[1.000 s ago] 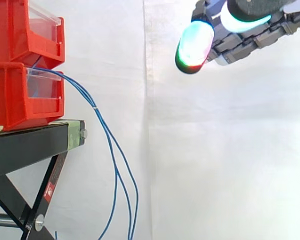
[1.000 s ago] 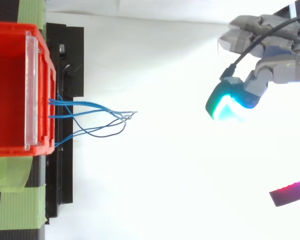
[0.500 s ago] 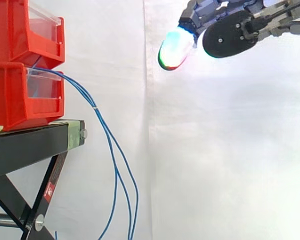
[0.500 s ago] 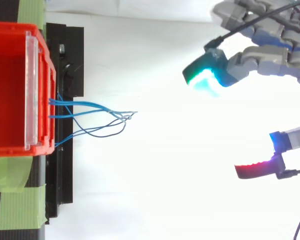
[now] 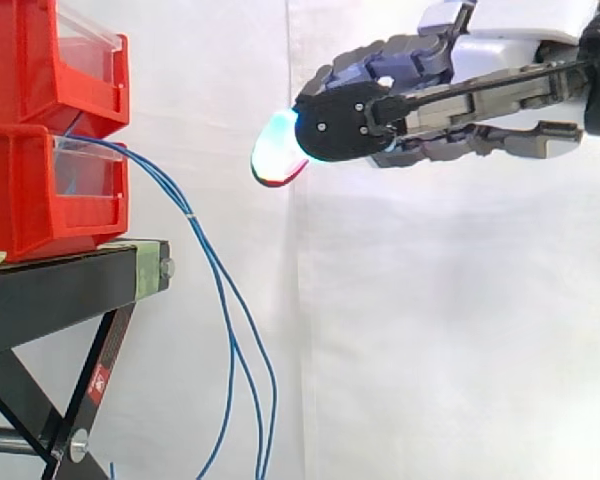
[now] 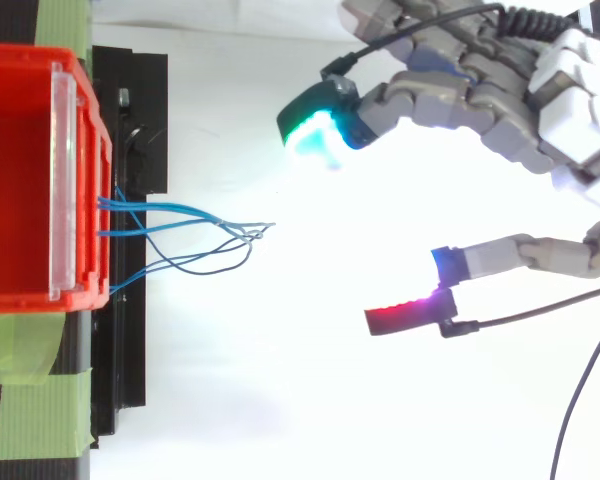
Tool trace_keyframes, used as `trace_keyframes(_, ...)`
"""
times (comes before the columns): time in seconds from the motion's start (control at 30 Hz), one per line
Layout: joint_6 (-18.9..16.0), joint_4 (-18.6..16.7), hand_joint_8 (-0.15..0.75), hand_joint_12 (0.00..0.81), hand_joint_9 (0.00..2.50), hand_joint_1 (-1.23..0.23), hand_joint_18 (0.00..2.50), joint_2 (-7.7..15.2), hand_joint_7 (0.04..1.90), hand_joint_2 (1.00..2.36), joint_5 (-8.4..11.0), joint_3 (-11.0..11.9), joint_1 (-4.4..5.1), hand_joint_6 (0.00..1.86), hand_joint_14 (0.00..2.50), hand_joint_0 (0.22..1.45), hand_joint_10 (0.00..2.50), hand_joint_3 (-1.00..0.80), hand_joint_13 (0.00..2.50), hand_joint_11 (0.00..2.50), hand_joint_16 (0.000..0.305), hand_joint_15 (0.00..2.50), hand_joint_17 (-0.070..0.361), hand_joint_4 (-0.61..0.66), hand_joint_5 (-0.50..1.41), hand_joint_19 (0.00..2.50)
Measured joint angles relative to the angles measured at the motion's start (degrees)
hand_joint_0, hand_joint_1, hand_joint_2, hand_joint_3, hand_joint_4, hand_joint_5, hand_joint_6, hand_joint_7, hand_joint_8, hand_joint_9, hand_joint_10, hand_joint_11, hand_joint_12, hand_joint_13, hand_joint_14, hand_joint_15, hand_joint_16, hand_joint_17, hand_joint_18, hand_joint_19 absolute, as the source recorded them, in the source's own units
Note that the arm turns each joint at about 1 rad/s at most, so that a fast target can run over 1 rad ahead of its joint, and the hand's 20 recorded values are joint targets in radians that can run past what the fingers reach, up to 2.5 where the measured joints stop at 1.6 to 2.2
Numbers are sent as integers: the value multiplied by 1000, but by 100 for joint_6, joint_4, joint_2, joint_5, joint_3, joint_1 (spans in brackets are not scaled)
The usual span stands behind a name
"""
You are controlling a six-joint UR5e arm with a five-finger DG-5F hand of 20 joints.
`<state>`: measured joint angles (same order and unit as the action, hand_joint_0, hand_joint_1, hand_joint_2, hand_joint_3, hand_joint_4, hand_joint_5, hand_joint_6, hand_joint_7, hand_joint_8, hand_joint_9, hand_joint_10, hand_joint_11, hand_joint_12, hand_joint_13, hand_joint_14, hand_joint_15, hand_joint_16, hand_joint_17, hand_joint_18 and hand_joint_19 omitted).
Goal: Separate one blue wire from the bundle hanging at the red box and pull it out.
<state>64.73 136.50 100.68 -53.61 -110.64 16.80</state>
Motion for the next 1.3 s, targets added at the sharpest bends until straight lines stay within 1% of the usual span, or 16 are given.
trace_keyframes(0.17, -113, -351, 271, 387, 144, -650, 0, 231, 829, 1000, 116, -1, -59, 503, 2, 459, 0, -500, 0, 19, 70, 132, 157, 228, -227, 0)
trace_keyframes(0.3, -176, -605, 273, 387, 145, -648, 0, 348, 829, 1000, 143, 0, -80, 503, 2, 459, 2, -500, 0, 26, 70, 130, 157, 228, -226, 0)
trace_keyframes(0.4, -189, -753, 275, 387, 154, -647, 0, 431, 830, 1000, 152, 1, -96, 503, 3, 460, 0, -500, 0, 23, 69, 131, 156, 231, -225, 0)
trace_keyframes(0.53, -187, -862, 276, 387, 161, -642, 0, 537, 826, 1000, 165, 0, -118, 502, 2, 462, 0, -500, 0, 26, 69, 133, 155, 231, -223, 0)
trace_keyframes(0.63, -166, -982, 276, 389, 165, -642, 0, 578, 830, 1000, 172, 0, -122, 502, 2, 461, 0, -500, 0, 32, 69, 134, 155, 232, -223, 0)
trace_keyframes(0.77, -12, -1182, 276, 391, 169, -638, 0, 627, 826, 1000, 186, 2, -120, 502, 4, 463, 0, -500, 0, 35, 69, 136, 155, 233, -223, 0)
trace_keyframes(0.87, 69, -1317, 288, 400, 213, -664, 0, 736, 810, 1000, 191, 10, -121, 502, 4, 462, 0, -500, 18, 0, 70, 108, 157, 239, -216, 0)
trace_keyframes(0.9, 80, -1383, 277, 390, 172, -636, 0, 797, 829, 1000, 191, 15, -119, 502, 2, 462, 0, -500, 0, 29, 69, 141, 155, 235, -222, 0)
trace_keyframes(0.97, 86, -1476, 288, 401, 214, -664, 0, 879, 811, 1000, 196, 30, -114, 502, 2, 461, 0, -500, 24, 3, 70, 113, 157, 240, -215, 0)
trace_keyframes(1.1, 77, -1630, 289, 401, 218, -662, 0, 1077, 807, 1000, 213, 156, -116, 502, 2, 463, 1, -500, 29, 0, 69, 110, 155, 240, -215, 0)
trace_keyframes(1.3, 21, -1657, 290, 401, 225, -661, 0, 1404, 811, 1000, 219, 442, -122, 502, 2, 464, 0, -500, 39, 0, 69, 115, 155, 242, -214, 0)
